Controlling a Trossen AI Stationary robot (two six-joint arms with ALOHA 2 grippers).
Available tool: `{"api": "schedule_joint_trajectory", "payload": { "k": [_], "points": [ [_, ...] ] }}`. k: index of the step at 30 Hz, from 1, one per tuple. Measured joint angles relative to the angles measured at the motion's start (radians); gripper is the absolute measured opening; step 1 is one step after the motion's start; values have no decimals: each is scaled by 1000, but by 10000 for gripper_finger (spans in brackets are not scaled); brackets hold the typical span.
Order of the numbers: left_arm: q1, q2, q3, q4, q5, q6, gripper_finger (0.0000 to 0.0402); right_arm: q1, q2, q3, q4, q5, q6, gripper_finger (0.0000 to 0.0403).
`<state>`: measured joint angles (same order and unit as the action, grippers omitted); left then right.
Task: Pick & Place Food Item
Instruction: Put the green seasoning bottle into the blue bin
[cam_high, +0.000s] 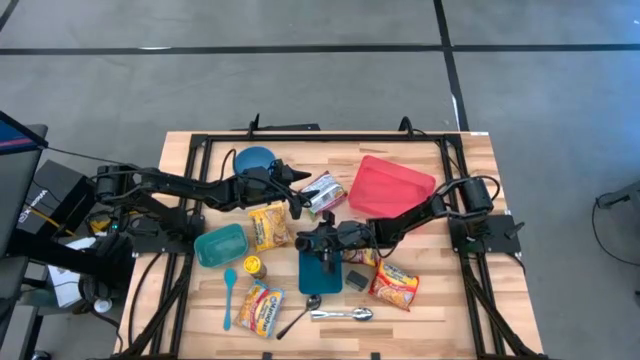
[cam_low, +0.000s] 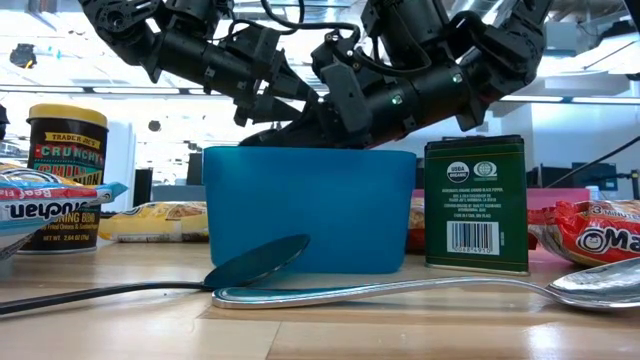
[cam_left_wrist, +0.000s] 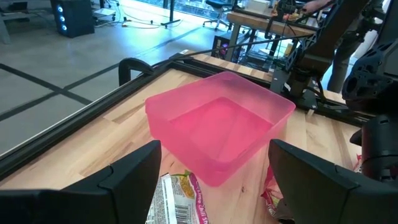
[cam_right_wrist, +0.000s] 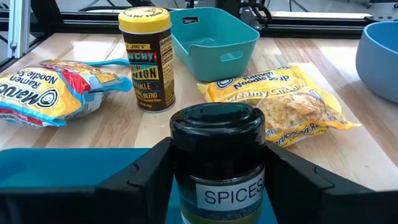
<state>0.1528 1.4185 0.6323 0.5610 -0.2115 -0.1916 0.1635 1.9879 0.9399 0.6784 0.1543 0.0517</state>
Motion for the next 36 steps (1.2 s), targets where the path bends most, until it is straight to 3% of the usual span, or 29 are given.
{"api": "schedule_joint_trajectory", "payload": {
  "k": [10, 22, 36],
  "points": [
    [0, 0, 0, 1, 0, 0, 292, 0, -93, -47, -34, 1, -7, 201],
    [0, 0, 0, 4, 0, 0, 292, 14, -85, -173, 304, 11, 9, 204],
    [0, 0, 0, 5, 0, 0, 292, 5, -85, -177, 307, 15, 39, 206]
  ]
}}
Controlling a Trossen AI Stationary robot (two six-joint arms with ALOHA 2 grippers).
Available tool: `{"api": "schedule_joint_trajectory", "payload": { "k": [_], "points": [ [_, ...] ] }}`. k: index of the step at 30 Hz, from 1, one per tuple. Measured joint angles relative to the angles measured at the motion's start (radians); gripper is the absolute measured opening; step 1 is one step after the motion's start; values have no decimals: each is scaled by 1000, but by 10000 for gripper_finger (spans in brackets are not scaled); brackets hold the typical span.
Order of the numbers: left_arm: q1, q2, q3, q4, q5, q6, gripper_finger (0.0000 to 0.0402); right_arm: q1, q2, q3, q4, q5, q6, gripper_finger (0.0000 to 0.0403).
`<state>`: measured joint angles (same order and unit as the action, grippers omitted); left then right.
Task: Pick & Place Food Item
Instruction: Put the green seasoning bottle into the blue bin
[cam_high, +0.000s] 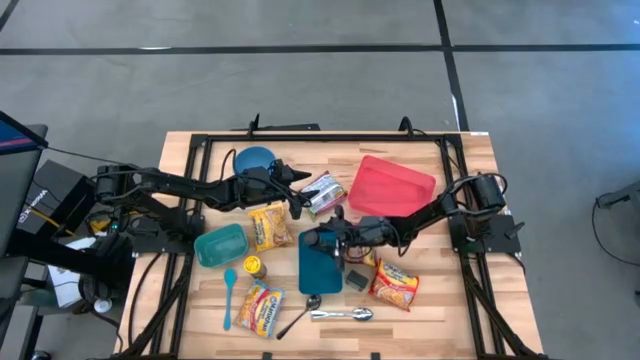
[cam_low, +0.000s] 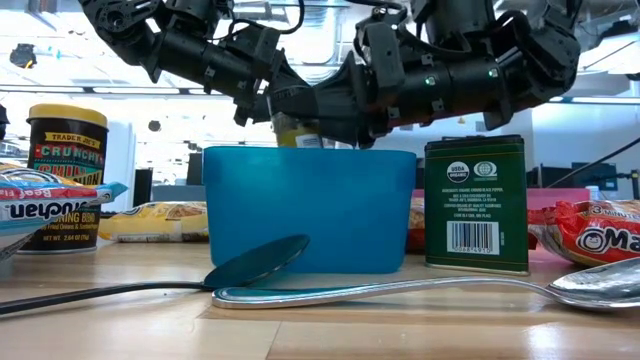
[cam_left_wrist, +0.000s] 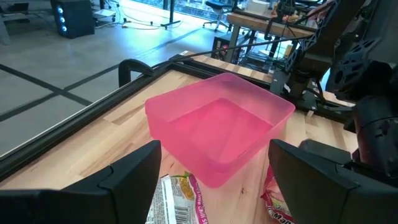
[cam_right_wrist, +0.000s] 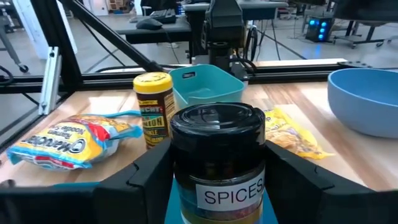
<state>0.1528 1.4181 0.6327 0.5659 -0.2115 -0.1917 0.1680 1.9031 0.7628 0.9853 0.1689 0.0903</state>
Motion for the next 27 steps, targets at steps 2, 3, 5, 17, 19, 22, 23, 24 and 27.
{"api": "schedule_joint_trajectory", "payload": {
  "k": [2, 3, 5, 17, 19, 22, 23, 24, 27],
  "points": [
    [0, 0, 0, 0, 0, 0, 292, 1, 2, 0, 3, 0, 13, 206],
    [0, 0, 0, 0, 0, 0, 292, 1, 16, 3, 21, 0, 15, 206],
    [0, 0, 0, 1, 0, 0, 292, 0, 49, 1, 60, -3, 22, 205],
    [0, 0, 0, 1, 0, 0, 292, 0, 140, 41, 129, -12, 33, 206],
    [0, 0, 0, 2, 0, 0, 292, -2, 140, 40, 129, -12, 32, 208],
    [0, 0, 0, 2, 0, 0, 292, -9, 146, 40, 133, -11, 20, 210],
    [0, 0, 0, 3, 0, 0, 292, -13, 148, 40, 127, -11, 15, 209],
    [0, 0, 0, 3, 0, 0, 292, -17, 148, 40, 126, -12, 15, 209],
    [0, 0, 0, 3, 0, 0, 292, -27, 146, 40, 122, -13, 15, 209]
  ]
}}
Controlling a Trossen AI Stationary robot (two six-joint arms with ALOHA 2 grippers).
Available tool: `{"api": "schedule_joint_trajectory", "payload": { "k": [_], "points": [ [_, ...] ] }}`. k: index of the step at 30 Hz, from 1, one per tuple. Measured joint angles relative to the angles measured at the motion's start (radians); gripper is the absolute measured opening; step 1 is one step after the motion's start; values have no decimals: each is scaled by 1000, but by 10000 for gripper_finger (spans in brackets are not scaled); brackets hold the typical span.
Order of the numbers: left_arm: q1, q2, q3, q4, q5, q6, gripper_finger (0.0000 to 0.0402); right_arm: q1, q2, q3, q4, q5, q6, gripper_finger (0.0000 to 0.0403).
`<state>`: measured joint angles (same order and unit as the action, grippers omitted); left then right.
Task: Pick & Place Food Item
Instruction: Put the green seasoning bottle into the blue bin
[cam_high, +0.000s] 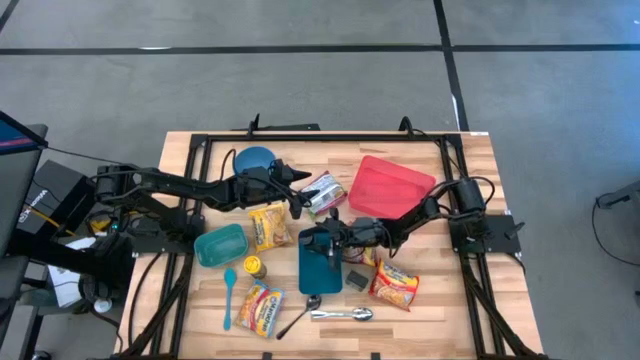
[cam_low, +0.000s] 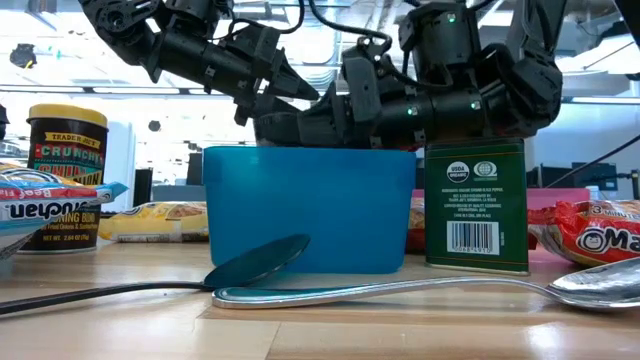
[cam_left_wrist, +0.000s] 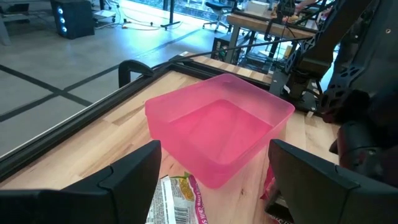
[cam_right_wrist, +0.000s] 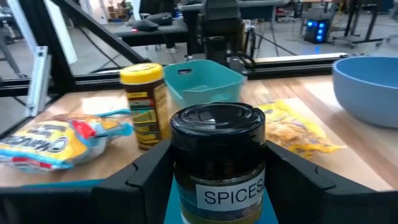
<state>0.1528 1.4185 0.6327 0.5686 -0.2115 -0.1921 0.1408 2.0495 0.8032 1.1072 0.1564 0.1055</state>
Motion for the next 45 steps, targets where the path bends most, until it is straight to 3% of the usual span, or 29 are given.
{"api": "schedule_joint_trajectory", "payload": {
  "k": [45],
  "points": [
    [0, 0, 0, 0, 0, 0, 292, 1, -1, 0, -76, -2, 52, 236]
  ]
}}
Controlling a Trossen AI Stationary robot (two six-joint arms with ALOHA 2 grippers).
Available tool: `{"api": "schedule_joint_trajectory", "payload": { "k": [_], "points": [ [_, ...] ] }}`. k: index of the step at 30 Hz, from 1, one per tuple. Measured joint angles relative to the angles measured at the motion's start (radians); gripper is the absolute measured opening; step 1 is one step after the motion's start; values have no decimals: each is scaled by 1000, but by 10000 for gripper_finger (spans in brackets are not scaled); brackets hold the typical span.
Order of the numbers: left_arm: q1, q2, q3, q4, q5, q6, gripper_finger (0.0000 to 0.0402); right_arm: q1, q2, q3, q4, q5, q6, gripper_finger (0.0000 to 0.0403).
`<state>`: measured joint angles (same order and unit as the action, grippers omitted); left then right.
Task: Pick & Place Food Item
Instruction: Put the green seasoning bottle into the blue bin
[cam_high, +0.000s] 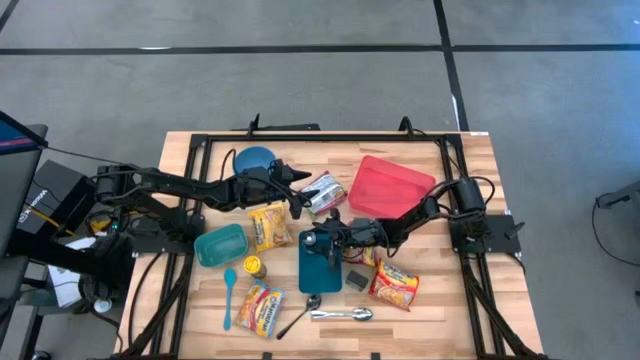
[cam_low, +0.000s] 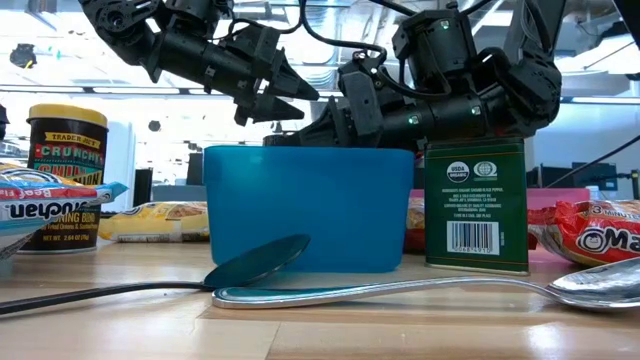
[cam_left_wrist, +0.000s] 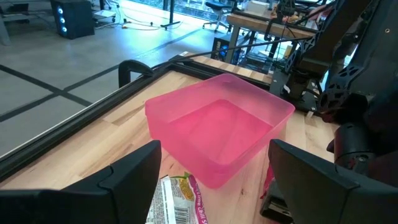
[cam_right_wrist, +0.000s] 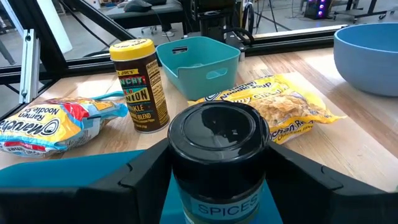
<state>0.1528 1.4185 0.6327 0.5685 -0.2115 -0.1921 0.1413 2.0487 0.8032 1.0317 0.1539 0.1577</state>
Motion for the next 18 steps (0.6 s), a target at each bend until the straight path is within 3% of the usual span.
{"api": "schedule_joint_trajectory", "payload": {
  "k": [12, 18],
  "points": [
    [0, 0, 0, 0, 0, 0, 292, 0, 0, 0, -1, -11, 12, 238],
    [0, 0, 0, 0, 0, 0, 292, 0, 0, 0, 2, -26, 22, 263]
  ]
}}
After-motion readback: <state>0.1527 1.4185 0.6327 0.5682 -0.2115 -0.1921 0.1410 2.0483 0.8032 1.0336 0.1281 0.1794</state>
